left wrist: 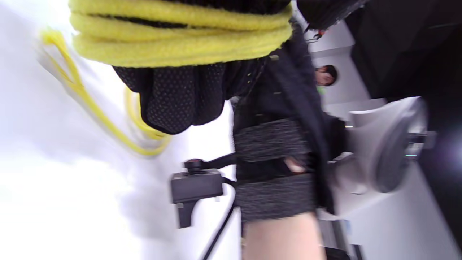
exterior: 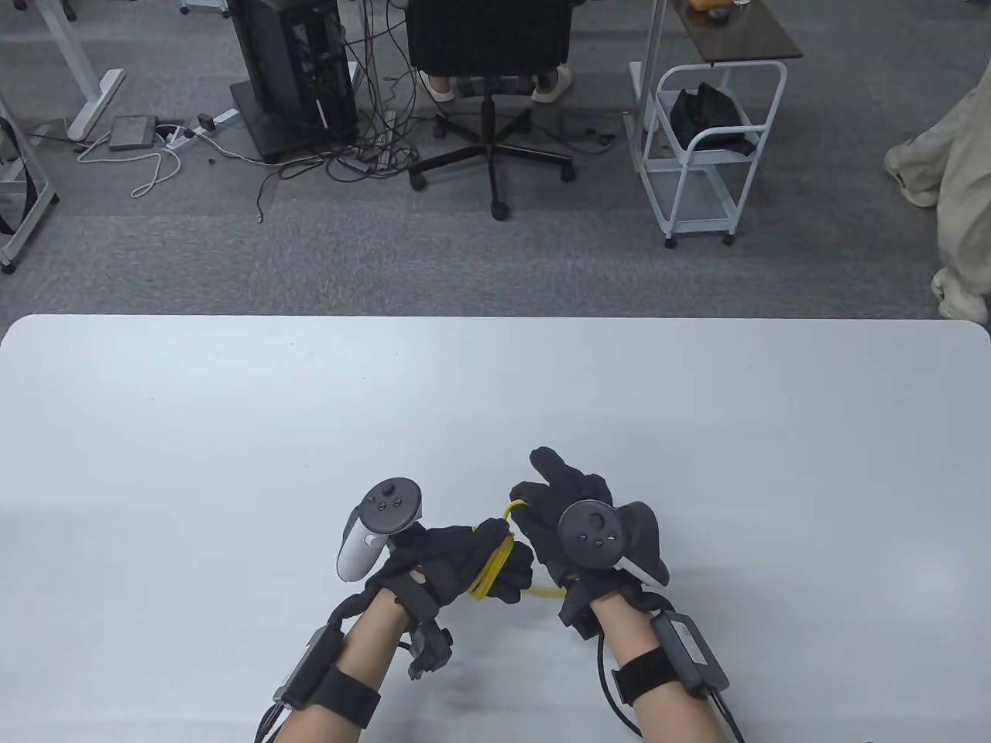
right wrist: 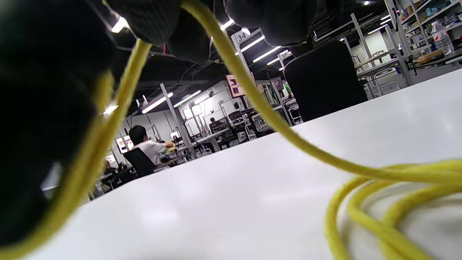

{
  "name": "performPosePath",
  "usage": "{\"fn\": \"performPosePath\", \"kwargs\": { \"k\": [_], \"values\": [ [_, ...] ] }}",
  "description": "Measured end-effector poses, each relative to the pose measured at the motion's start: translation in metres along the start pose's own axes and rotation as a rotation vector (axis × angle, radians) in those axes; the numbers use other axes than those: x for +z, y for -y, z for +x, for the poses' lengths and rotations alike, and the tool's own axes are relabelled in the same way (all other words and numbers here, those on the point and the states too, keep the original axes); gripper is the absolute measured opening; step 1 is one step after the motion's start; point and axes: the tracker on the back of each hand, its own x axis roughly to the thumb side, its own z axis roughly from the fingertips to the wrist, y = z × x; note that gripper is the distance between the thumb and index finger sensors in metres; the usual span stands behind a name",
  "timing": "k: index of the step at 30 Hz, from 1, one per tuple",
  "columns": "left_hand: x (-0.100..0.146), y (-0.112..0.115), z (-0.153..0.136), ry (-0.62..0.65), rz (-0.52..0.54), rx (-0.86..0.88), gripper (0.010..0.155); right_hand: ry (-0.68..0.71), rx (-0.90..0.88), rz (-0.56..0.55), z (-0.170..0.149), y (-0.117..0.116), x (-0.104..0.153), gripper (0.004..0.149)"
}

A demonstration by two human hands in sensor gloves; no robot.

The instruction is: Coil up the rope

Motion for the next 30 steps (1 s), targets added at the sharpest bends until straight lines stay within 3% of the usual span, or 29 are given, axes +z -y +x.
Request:
{"fn": "performPosePath", "kwargs": {
  "k": [5,14,26,30],
  "values": [
    [0.004,-0.005,-0.002,-0.014,0.121,0.001,0.065,0.041,-0.078,-0.033,0.011,-0.001,0.000,0.041],
    [0.011,-0.016,-0.010,0.026,0.222,0.141,0.069,0.119,-0.103,-0.012,0.035,-0.008,0.002,0.043],
    [0.025,-0.034,-0.013,0.196,0.419,0.304,0.068,0.187,0.044,0.064,0.054,-0.028,0.007,0.041],
    [0.028,-0.036,-0.010,0.279,0.440,0.361,0.067,0.183,0.110,0.108,0.056,-0.036,0.007,0.041]
  ]
}}
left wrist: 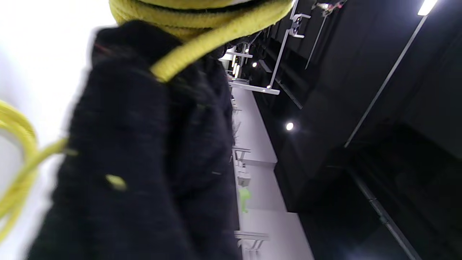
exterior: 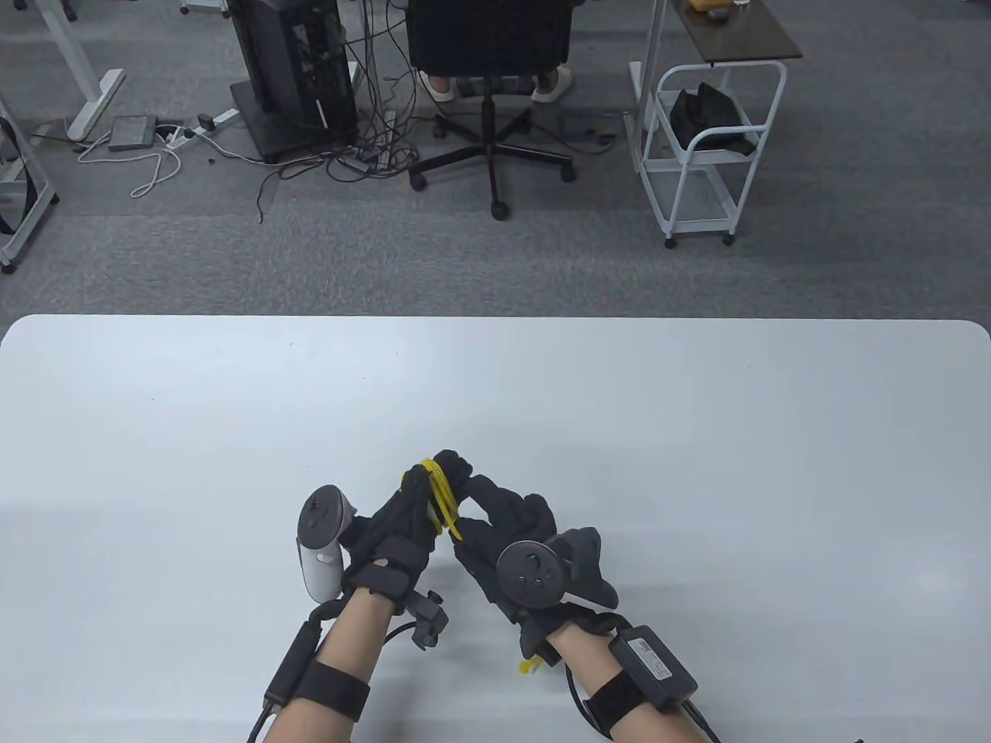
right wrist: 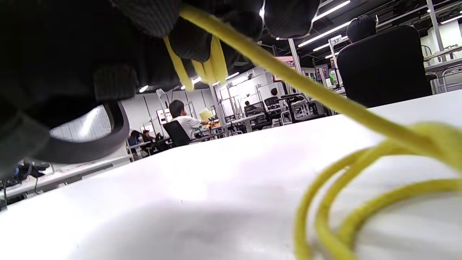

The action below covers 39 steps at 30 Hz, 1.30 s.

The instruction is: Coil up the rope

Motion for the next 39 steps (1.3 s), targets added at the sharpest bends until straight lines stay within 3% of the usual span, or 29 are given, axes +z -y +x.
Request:
{"fn": "performPosePath", "kwargs": {
  "k": [6,13,19,25,32,39],
  "values": [
    [0.000,0.002,0.001,0.045,-0.008,0.012,0.067,-0.023,0.009,-0.015,-0.003,-0.001,0.001,0.040],
    [0.000,0.003,0.005,0.096,-0.008,0.062,0.067,-0.052,0.029,0.077,-0.010,-0.012,0.000,0.040],
    [-0.001,0.013,0.005,0.108,-0.084,0.206,0.066,-0.067,0.032,0.167,-0.018,-0.020,-0.002,0.040],
    [-0.005,0.024,0.005,0.090,-0.202,0.192,0.066,-0.130,0.051,0.214,-0.036,-0.019,-0.001,0.041],
    [-0.009,0.031,-0.001,-0.014,-0.349,0.052,0.066,-0.194,0.070,0.143,-0.052,-0.006,0.001,0.041],
    [-0.011,0.031,-0.006,-0.121,-0.418,-0.065,0.066,-0.247,0.086,-0.021,-0.061,0.013,0.006,0.040]
  ]
}}
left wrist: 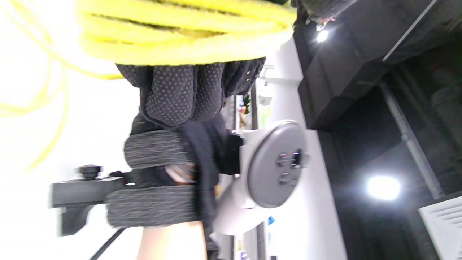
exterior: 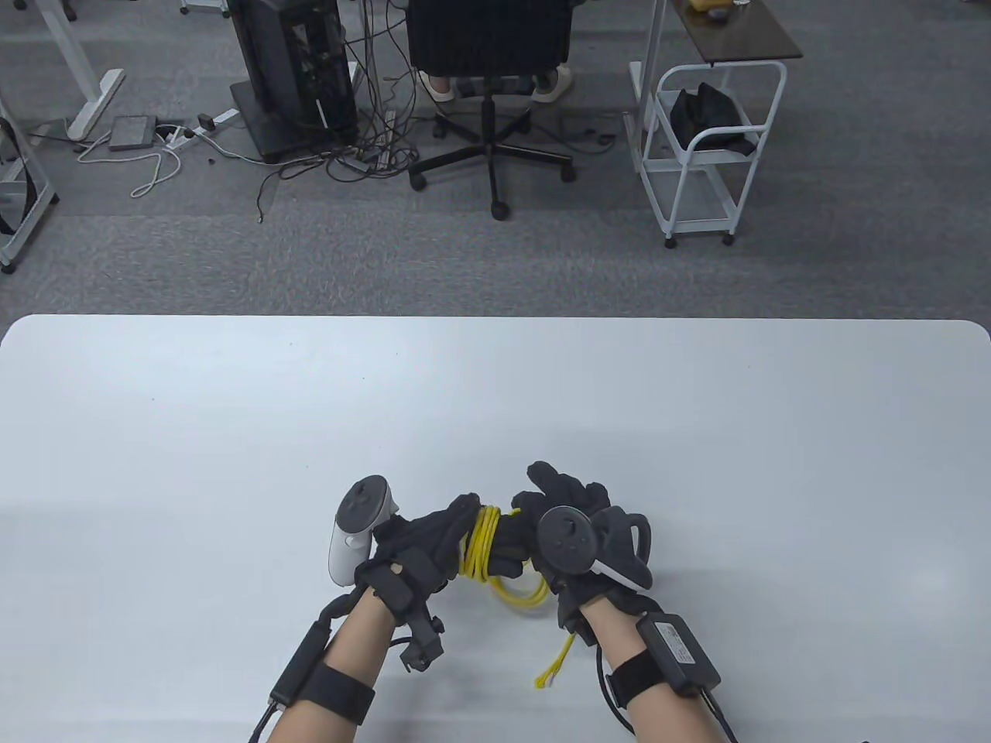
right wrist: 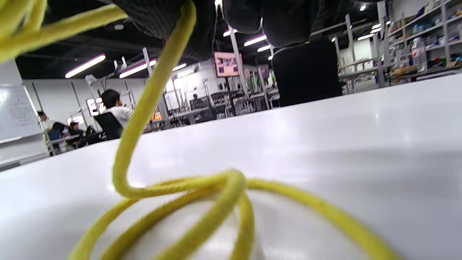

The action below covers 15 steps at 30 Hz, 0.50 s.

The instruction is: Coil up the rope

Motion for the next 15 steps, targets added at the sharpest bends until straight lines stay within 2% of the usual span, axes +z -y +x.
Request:
{"fn": "performPosePath", "kwargs": {
  "k": [5,10,15],
  "values": [
    [0.000,-0.001,-0.003,-0.129,-0.008,-0.112,0.067,-0.005,-0.098,-0.096,-0.002,0.011,0.002,0.041],
    [0.003,-0.003,-0.004,-0.198,0.090,-0.223,0.068,0.063,-0.205,-0.155,0.011,0.014,0.004,0.041],
    [0.007,-0.007,-0.004,-0.198,0.181,-0.223,0.068,0.154,-0.247,-0.175,0.033,0.011,0.007,0.042]
  ]
}}
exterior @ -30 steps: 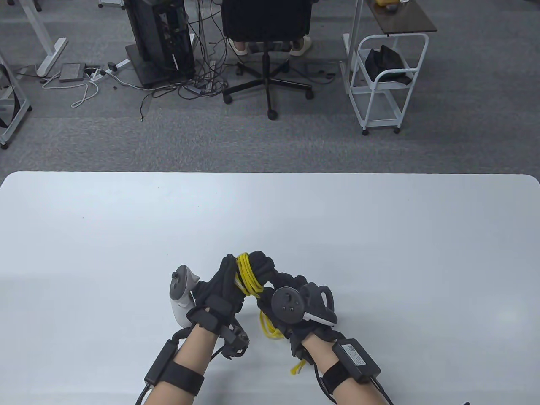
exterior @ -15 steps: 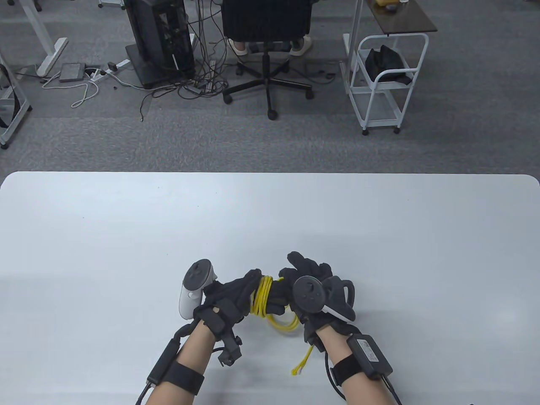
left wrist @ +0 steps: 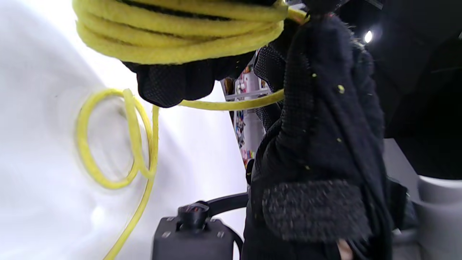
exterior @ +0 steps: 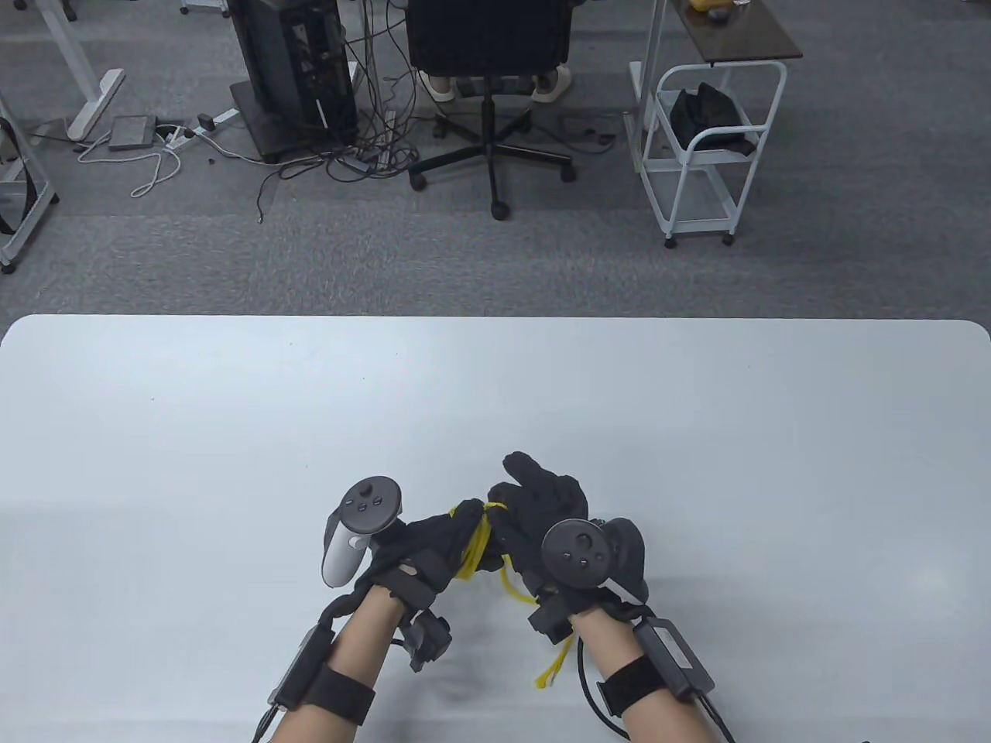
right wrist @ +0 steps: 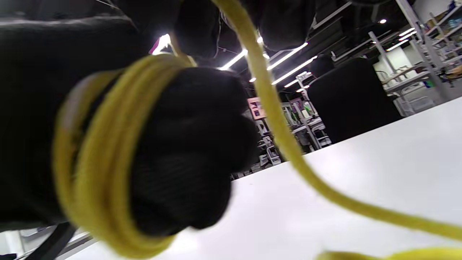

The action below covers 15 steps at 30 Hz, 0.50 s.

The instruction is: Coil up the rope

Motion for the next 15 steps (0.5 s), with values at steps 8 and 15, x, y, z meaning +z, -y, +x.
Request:
{"fn": "performPosePath", "kwargs": {
  "k": [8,15],
  "values": [
    [0.008,-0.014,-0.003,0.020,0.188,0.106,0.064,0.087,0.060,0.050,0.016,-0.010,0.002,0.042],
    [0.015,-0.022,0.000,0.105,0.322,0.152,0.059,0.059,0.112,0.127,0.015,-0.019,0.003,0.041]
  ]
}}
